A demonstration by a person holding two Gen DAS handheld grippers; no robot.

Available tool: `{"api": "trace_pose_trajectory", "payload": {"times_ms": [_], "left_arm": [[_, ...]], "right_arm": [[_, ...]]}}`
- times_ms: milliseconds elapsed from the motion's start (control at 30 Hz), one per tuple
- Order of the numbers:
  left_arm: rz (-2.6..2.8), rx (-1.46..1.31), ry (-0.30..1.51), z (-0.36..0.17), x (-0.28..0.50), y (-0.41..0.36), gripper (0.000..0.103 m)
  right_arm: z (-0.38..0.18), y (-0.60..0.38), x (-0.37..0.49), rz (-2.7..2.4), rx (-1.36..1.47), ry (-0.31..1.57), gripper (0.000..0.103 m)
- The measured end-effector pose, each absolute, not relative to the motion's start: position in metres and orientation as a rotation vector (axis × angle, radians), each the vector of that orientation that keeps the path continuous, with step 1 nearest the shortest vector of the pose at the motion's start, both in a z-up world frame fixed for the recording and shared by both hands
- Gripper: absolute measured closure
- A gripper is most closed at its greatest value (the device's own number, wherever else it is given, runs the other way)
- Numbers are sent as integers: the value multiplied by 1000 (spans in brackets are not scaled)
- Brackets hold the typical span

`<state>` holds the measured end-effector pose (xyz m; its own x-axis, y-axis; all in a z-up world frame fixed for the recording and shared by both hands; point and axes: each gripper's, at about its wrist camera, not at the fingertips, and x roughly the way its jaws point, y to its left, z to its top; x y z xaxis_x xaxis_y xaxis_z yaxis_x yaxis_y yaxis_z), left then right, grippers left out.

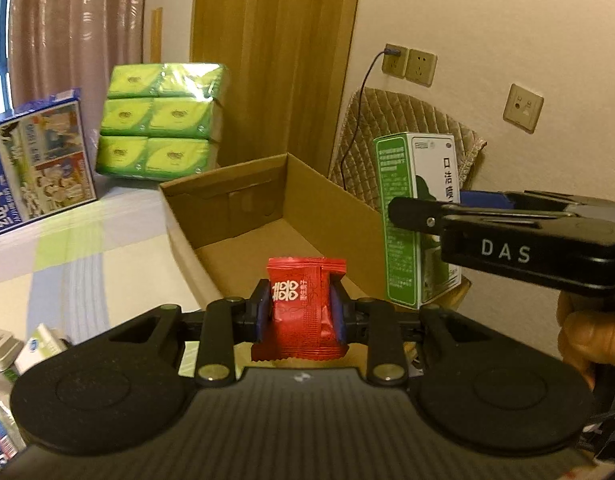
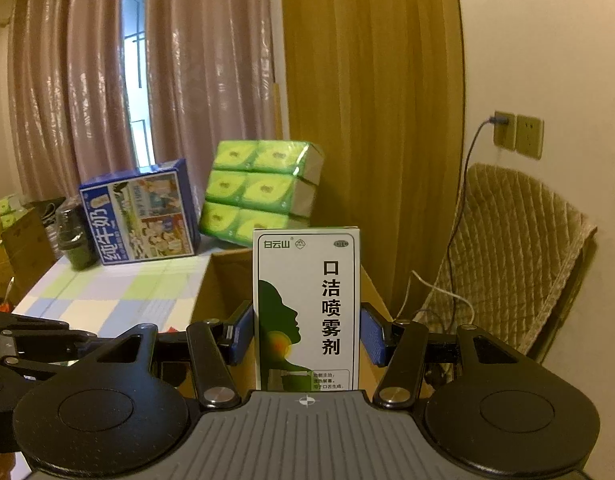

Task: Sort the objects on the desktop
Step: 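Carry red packet with left tool while right tool lowers spray box into cardboard box, then release the red packet into the cardboard box with the left tool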

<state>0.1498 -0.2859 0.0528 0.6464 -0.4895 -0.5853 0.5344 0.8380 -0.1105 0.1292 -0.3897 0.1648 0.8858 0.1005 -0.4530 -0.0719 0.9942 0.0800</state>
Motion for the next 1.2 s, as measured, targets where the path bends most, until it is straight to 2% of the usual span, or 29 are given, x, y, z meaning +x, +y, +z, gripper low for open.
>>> {"api": "trace_pose_trajectory", "payload": {"times_ms": [400, 767, 800, 867, 1200], "left_arm": [[-608, 57, 685, 24, 185, -301, 75], [-573, 79, 639, 32, 180, -282, 69], [-570, 79, 637, 33, 179, -279, 69], [-565, 85, 630, 35, 177, -274, 68], [-480, 76, 622, 44, 161, -225, 64]], "right_arm": [[138, -405, 157, 81, 93, 532, 51], [126, -404, 164, 98, 119, 550, 51], [127, -404, 164, 105, 125, 544, 50], [130, -404, 162, 97, 131, 529, 38], [157, -396, 139, 98, 152, 488, 32]]}}
